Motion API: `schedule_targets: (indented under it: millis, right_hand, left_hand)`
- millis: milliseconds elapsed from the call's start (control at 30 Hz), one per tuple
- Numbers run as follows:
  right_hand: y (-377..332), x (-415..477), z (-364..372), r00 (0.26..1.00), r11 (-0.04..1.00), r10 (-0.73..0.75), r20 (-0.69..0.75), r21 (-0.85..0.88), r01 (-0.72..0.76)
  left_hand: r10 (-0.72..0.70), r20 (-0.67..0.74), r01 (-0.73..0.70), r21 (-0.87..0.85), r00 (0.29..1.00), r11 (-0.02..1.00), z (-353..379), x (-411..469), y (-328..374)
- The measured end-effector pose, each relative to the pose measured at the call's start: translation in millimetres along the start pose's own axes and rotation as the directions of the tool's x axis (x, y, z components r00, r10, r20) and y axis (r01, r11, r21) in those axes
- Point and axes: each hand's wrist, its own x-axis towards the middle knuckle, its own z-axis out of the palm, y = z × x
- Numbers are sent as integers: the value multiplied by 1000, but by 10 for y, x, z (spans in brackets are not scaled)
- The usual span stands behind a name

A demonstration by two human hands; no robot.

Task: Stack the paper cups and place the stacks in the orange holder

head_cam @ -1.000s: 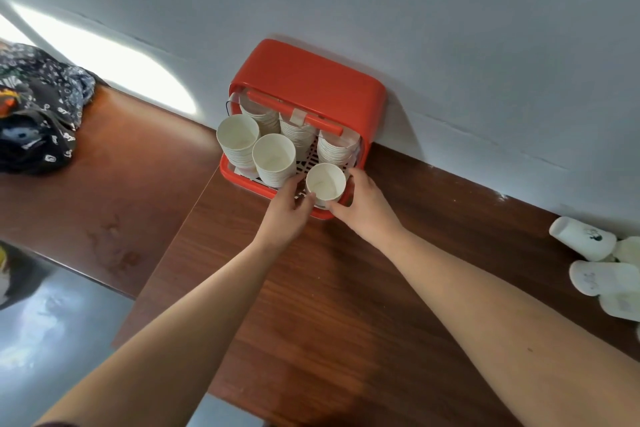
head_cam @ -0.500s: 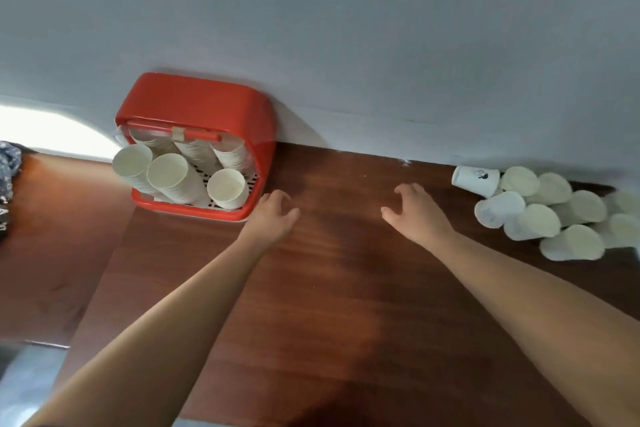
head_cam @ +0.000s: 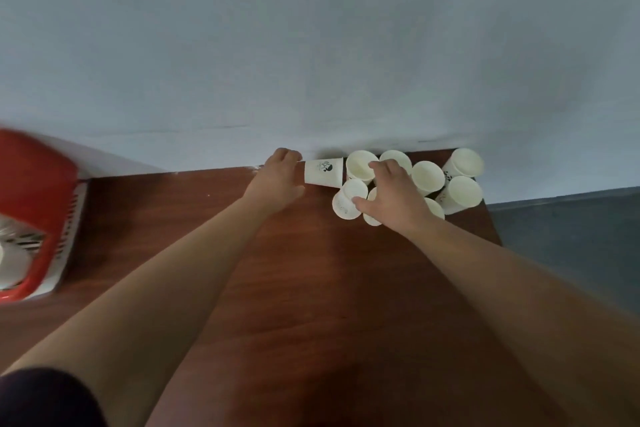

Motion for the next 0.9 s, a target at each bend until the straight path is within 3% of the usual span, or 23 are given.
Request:
schedule_targets:
  millis: [233,367,733,900]
  right_hand:
    - [183,293,431,993,986,-122,6,-116,122]
    - [200,352,588,976,965,-207,-64,-179,193]
    - [-81,221,683,936,925,-351,-25,-165,343]
    - [-427,133,599,946,946,-324,-31,-9,324]
  left_hand:
    - [17,124,-39,181,992,983,519,594,62]
    - [-15,98,-3,182,995,983,700,654,-68]
    - [-227,16,226,-160,974,961,593,-100,-533]
    - [-395,-8,348,-457,919,819,377,-561,-767]
